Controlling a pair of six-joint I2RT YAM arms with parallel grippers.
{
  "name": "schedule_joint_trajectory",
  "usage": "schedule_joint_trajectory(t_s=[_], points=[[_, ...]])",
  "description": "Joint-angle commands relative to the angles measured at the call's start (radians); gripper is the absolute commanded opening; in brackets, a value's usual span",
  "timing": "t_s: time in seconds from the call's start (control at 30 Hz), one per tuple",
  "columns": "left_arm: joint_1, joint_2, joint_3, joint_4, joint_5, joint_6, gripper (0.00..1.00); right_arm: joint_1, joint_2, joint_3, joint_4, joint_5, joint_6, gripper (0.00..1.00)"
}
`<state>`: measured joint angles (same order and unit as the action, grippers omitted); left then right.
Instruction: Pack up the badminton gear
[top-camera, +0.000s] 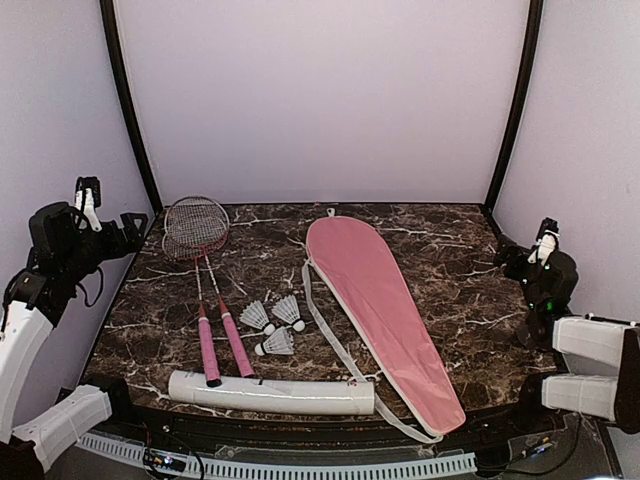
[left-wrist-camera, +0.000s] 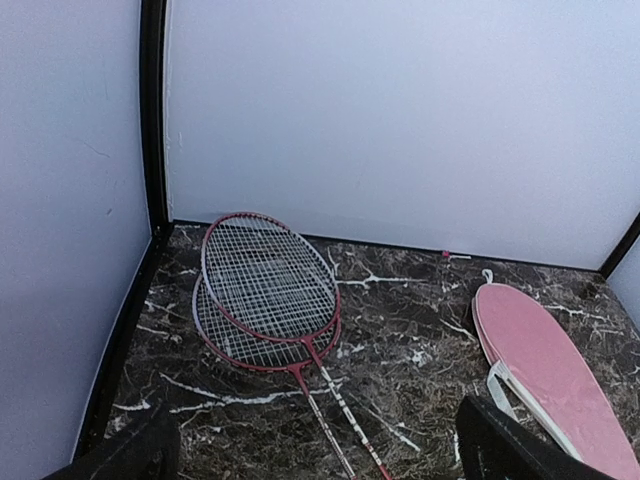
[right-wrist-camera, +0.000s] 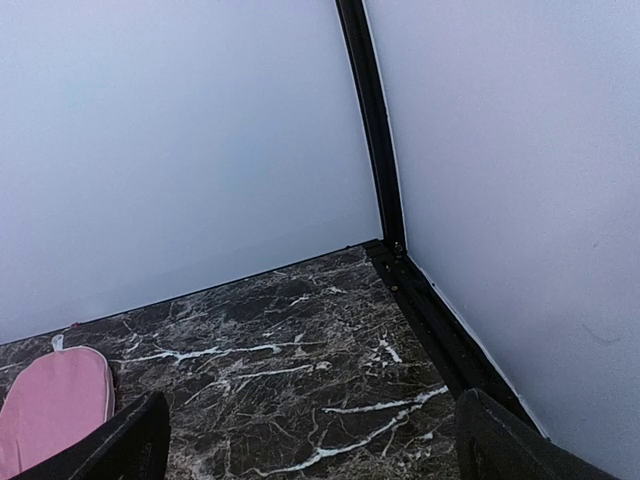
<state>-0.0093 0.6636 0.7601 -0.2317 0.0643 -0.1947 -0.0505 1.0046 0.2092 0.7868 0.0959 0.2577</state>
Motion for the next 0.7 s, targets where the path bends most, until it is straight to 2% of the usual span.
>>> schedule_joint_trajectory(t_s=[0.0,0.33,0.37,0.43,0.5,0.6,0.67], points=[[-0.001,0.003,-0.055,-0.029,0.039,0.03,0.99,-0.001,-0.021,-0.011,0.023,0.03,0.017,0.99],[-0.001,0.002,-0.084,-0.043,0.104,0.105,0.99,-0.001,-0.017,0.003,-0.007,0.061,0.012,0.99],[-0.001,0.015,-0.079,-0.052,0.127,0.112,0.99,-0.001,-0.017,0.004,-0.012,0.065,0.009,0.99],[-0.02,0.046,-0.071,-0.055,0.277,0.137,0.95,-0.001,-0.018,0.004,-0.014,0.071,0.006,0.99],[-0.092,0.081,-0.07,-0.029,0.377,0.181,0.93,0.0,-0.02,0.005,-0.012,0.065,0.01,1.0],[-0.27,0.145,-0.046,-0.054,0.408,0.268,0.93,0.0,-0.016,0.007,-0.01,0.046,0.013,0.99],[-0.381,0.194,-0.029,-0.066,0.488,0.313,0.93,-0.001,-0.01,0.01,-0.009,0.043,0.01,0.99]])
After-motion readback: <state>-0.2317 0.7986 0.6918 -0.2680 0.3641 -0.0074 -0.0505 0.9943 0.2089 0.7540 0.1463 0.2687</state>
